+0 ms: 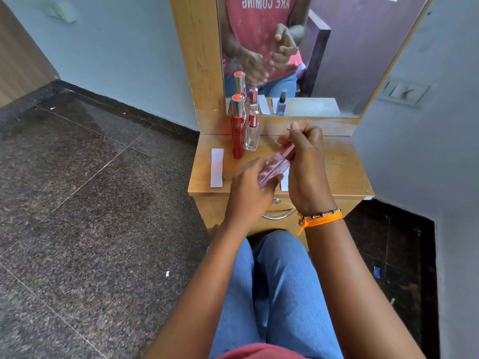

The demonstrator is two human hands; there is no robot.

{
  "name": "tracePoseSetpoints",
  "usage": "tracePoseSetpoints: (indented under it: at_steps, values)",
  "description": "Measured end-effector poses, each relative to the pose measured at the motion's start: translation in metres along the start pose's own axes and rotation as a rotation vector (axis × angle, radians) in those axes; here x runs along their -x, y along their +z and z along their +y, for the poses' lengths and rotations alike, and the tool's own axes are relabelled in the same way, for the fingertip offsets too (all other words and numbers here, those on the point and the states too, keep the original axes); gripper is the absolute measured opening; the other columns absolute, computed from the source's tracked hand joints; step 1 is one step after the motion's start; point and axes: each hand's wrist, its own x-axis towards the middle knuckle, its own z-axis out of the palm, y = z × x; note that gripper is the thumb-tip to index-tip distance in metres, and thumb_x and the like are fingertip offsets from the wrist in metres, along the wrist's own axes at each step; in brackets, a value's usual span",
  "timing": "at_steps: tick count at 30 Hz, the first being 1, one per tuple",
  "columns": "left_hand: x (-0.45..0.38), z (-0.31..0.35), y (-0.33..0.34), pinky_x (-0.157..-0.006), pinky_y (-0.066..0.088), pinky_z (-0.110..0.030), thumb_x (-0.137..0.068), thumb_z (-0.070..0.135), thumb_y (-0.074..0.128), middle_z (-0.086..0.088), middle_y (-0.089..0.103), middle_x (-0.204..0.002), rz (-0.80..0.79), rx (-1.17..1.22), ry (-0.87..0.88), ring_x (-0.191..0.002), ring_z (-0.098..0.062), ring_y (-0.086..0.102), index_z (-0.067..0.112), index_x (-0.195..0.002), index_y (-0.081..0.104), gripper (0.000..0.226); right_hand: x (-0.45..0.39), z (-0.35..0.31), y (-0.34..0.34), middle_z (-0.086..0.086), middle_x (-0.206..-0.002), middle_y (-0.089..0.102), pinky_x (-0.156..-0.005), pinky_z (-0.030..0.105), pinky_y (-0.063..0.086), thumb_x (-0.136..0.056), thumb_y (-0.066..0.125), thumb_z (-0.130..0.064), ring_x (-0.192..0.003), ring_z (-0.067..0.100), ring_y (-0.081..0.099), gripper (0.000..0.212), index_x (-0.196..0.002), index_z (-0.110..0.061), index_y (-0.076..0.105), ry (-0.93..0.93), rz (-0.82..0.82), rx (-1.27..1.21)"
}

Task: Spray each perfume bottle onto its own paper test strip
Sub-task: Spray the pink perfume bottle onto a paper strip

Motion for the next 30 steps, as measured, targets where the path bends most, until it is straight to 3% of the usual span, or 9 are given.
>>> tracePoseSetpoints:
  at_steps: [6, 10, 12, 15, 20, 22, 24, 28, 30]
  values:
    - [0.008, 0.008, -0.010, -0.072, 0.051, -0.021, -0.089, 0.017, 0.059, -0.006, 0.067, -0.091, -0.268, 0.322, -0.172, -0.082, -0.012, 0.064, 0.012, -0.104, 0.064, 0.016, -0.014, -0.016, -0.005, -0.006, -0.048, 0.029, -0.043, 0.020, 0.033, -0.099, 0.039, -0.018, -0.041, 0.009, 0.027, 0.034, -0.067, -0.017, 0.030, 0.073, 0.006, -0.204]
    - [0.014, 0.009, -0.010, -0.070, 0.051, -0.013, -0.091, 0.006, 0.053, -0.002, 0.067, -0.091, -0.276, 0.452, -0.219, -0.077, -0.002, 0.065, 0.013, -0.105, 0.061, 0.017, -0.028, -0.021, -0.023, -0.006, -0.049, 0.038, -0.054, 0.022, 0.035, -0.084, 0.042, 0.003, -0.048, 0.009, 0.036, 0.027, -0.069, -0.018, 0.033, 0.097, -0.033, -0.305]
    - [0.013, 0.009, -0.011, -0.070, 0.050, -0.013, -0.092, 0.007, 0.053, -0.003, 0.067, -0.095, -0.235, 0.474, -0.226, -0.080, -0.002, 0.067, 0.014, -0.106, 0.061, 0.018, -0.032, -0.014, -0.035, -0.002, -0.061, 0.049, -0.058, 0.021, 0.036, -0.075, 0.037, 0.012, -0.056, 0.011, 0.042, 0.029, -0.074, -0.018, 0.035, 0.084, -0.001, -0.140]
    - [0.007, 0.003, -0.014, -0.080, 0.053, -0.025, -0.089, 0.018, 0.059, -0.007, 0.068, -0.103, -0.177, 0.454, -0.224, -0.092, -0.017, 0.068, 0.020, -0.109, 0.059, 0.021, -0.032, 0.008, -0.059, 0.002, -0.084, 0.052, -0.063, 0.021, 0.041, -0.079, 0.037, 0.019, -0.073, 0.014, 0.048, 0.038, -0.084, -0.018, 0.040, 0.029, 0.021, 0.219]
    - [0.005, -0.006, -0.010, -0.093, 0.051, -0.040, -0.087, 0.019, 0.062, -0.014, 0.061, -0.122, -0.114, 0.488, -0.286, -0.111, -0.026, 0.062, 0.015, -0.122, 0.047, 0.039, -0.036, 0.047, -0.084, 0.005, -0.101, 0.054, -0.070, 0.020, 0.050, -0.077, 0.063, 0.009, -0.084, 0.018, 0.058, 0.041, -0.108, -0.013, 0.047, -0.103, 0.080, 0.694]
    - [0.006, -0.005, -0.008, -0.088, 0.052, -0.032, -0.089, 0.015, 0.059, -0.015, 0.063, -0.118, -0.124, 0.489, -0.291, -0.105, -0.019, 0.064, 0.011, -0.122, 0.046, 0.035, -0.037, 0.056, -0.087, 0.009, -0.103, 0.054, -0.066, 0.010, 0.047, -0.077, 0.063, 0.008, -0.081, 0.017, 0.057, 0.041, -0.110, -0.012, 0.047, -0.189, 0.087, 0.773]
    - [0.005, -0.005, -0.005, -0.083, 0.051, -0.028, -0.090, 0.011, 0.058, -0.014, 0.065, -0.115, -0.130, 0.497, -0.284, -0.103, -0.018, 0.063, 0.010, -0.120, 0.048, 0.031, -0.040, 0.062, -0.088, 0.009, -0.101, 0.053, -0.065, 0.007, 0.047, -0.077, 0.062, 0.008, -0.079, 0.017, 0.057, 0.042, -0.111, -0.012, 0.046, -0.248, 0.083, 0.798]
    - [0.003, -0.006, -0.001, -0.091, 0.047, -0.035, -0.079, 0.029, 0.064, -0.004, 0.063, -0.115, -0.110, 0.434, -0.261, -0.109, -0.021, 0.058, 0.022, -0.111, 0.058, 0.034, -0.039, 0.064, -0.087, 0.009, -0.108, 0.052, -0.079, 0.029, 0.054, -0.075, 0.068, 0.007, -0.083, 0.011, 0.057, 0.050, -0.114, -0.014, 0.045, -0.254, 0.040, 0.846]
    - [0.003, -0.007, 0.000, -0.095, 0.045, -0.038, -0.077, 0.033, 0.063, -0.003, 0.064, -0.113, -0.102, 0.428, -0.263, -0.111, -0.021, 0.057, 0.020, -0.112, 0.059, 0.037, -0.031, 0.058, -0.084, 0.010, -0.114, 0.053, -0.086, 0.028, 0.046, -0.079, 0.069, -0.003, -0.097, 0.015, 0.055, 0.047, -0.120, -0.009, 0.047, -0.376, 0.057, 0.935]
